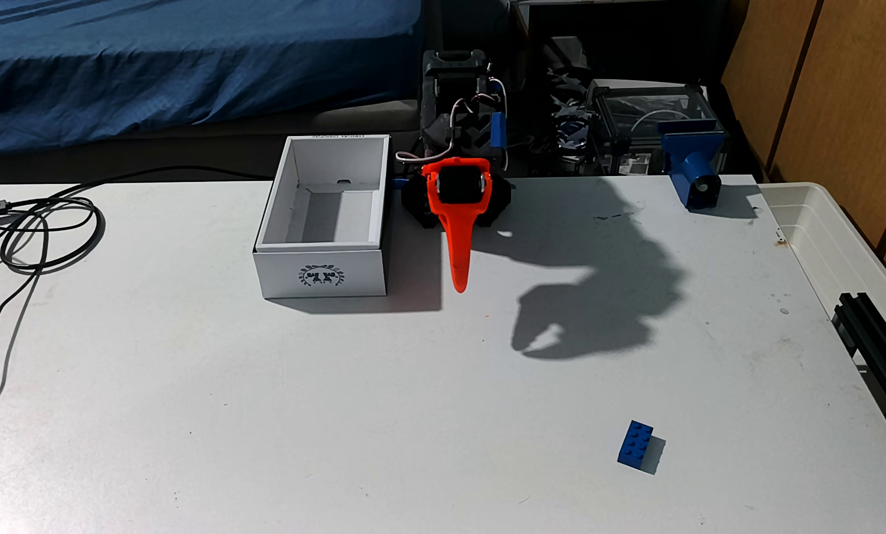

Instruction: Grab the blue brick and place in box

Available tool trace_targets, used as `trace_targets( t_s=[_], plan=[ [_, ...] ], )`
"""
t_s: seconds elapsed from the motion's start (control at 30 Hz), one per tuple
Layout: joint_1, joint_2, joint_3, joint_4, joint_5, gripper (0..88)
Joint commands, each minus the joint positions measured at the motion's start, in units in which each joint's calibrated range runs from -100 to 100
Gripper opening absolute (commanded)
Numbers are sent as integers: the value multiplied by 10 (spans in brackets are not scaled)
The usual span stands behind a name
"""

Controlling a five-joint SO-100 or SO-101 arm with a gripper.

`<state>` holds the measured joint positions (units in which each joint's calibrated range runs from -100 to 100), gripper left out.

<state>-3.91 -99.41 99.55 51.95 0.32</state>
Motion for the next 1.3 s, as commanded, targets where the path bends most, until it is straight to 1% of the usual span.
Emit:
trace_targets(
  t_s=[0.0, 0.7, 0.8, 1.1, 1.27],
  plan=[
    [3, -6, -2, 1, 2, 9],
    [-1, -6, -3, 0, 0, 15],
    [6, -6, -26, 5, 3, 15],
    [84, 2, -159, 10, -1, 12],
    [120, 81, -199, 9, -7, 10]
  ],
)
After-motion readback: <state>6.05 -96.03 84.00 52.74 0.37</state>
